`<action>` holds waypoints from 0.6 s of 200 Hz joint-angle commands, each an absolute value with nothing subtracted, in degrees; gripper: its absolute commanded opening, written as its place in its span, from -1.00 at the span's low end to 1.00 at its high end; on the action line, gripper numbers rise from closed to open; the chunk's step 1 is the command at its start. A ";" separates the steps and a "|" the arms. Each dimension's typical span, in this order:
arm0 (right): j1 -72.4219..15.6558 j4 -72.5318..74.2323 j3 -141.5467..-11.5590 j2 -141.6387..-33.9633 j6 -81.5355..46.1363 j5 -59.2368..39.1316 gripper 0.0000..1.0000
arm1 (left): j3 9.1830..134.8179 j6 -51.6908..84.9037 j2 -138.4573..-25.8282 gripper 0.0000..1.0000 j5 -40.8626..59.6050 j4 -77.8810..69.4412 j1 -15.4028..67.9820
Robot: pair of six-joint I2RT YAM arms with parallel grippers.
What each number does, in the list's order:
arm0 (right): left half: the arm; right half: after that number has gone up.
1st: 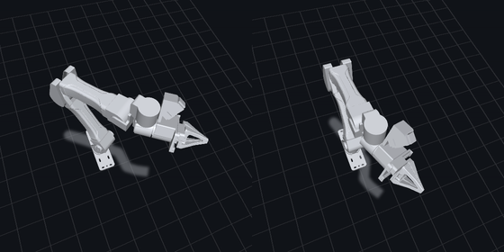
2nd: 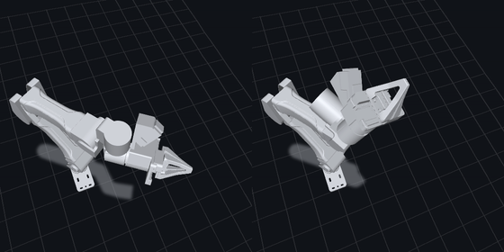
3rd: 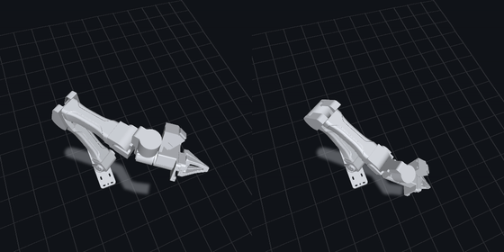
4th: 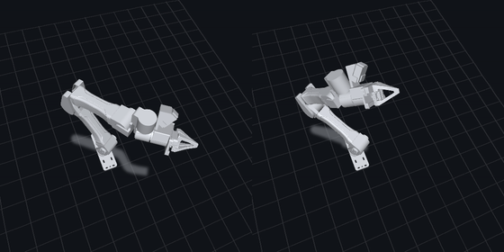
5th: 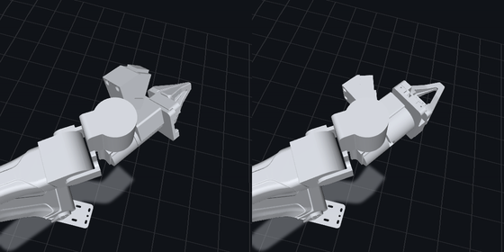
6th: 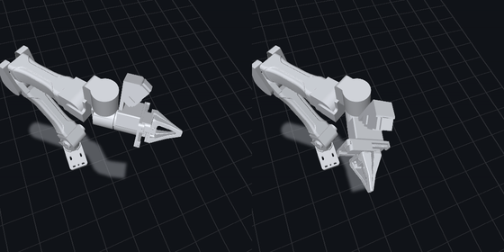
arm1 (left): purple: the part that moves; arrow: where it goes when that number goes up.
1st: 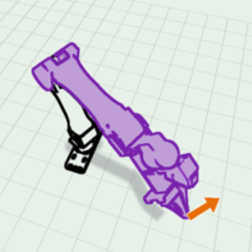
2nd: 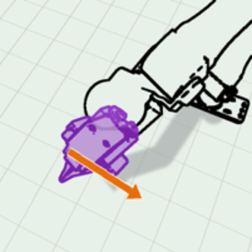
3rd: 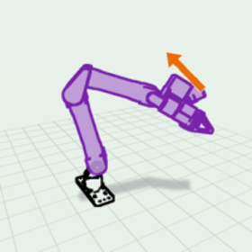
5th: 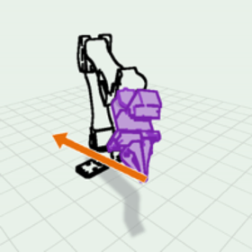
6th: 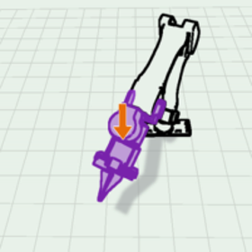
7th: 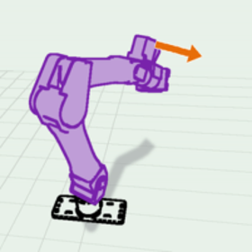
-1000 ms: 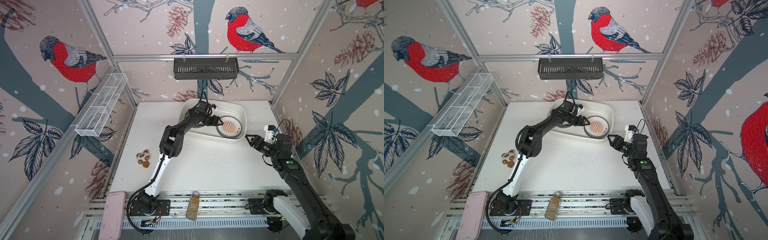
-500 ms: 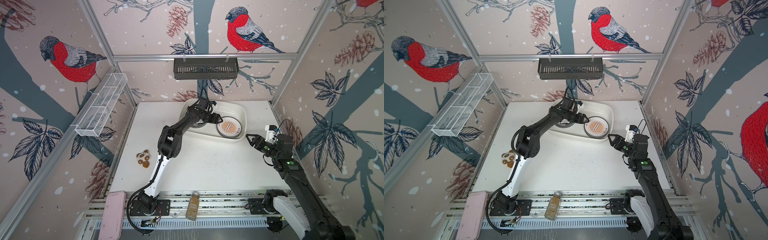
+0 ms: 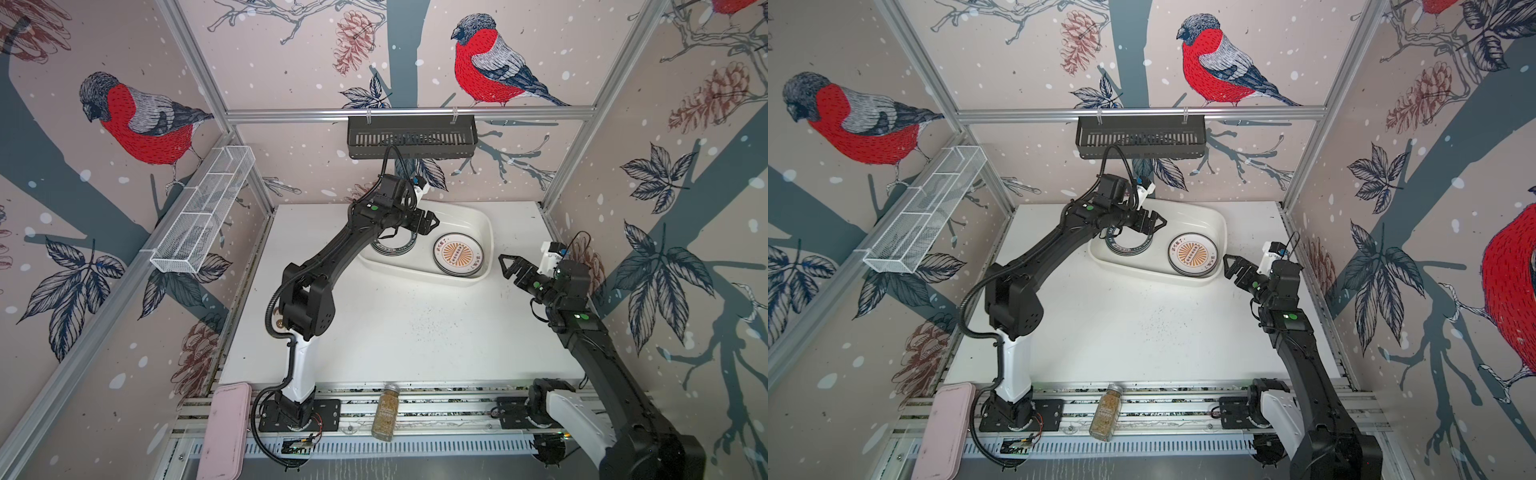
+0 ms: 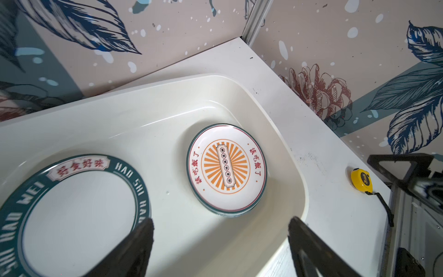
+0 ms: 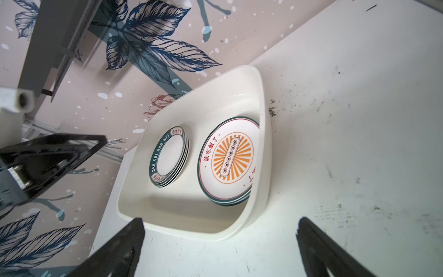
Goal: Place the plates into the plastic bin on the countertop
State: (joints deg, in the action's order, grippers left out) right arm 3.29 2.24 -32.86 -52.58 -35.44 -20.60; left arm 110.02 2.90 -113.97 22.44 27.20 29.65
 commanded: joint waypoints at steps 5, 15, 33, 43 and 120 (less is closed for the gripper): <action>4.00 7.84 -32.16 -53.72 -35.12 -13.64 1.00 | 100.41 0.44 -106.17 0.77 15.66 21.08 27.45; 4.06 9.90 -31.38 -54.09 -35.64 -12.07 1.00 | 95.65 0.59 -102.78 0.78 14.07 18.70 26.03; 4.17 13.43 -30.17 -54.64 -35.23 -8.14 1.00 | 87.52 0.79 -97.44 0.79 11.62 14.57 22.95; 4.14 14.61 -29.90 -54.81 -33.89 -5.92 1.00 | 82.70 0.87 -94.48 0.79 9.55 11.34 21.34; 3.91 29.89 -23.97 -55.27 -21.95 6.10 0.99 | 49.14 4.84 -80.45 0.96 -1.11 -17.52 8.92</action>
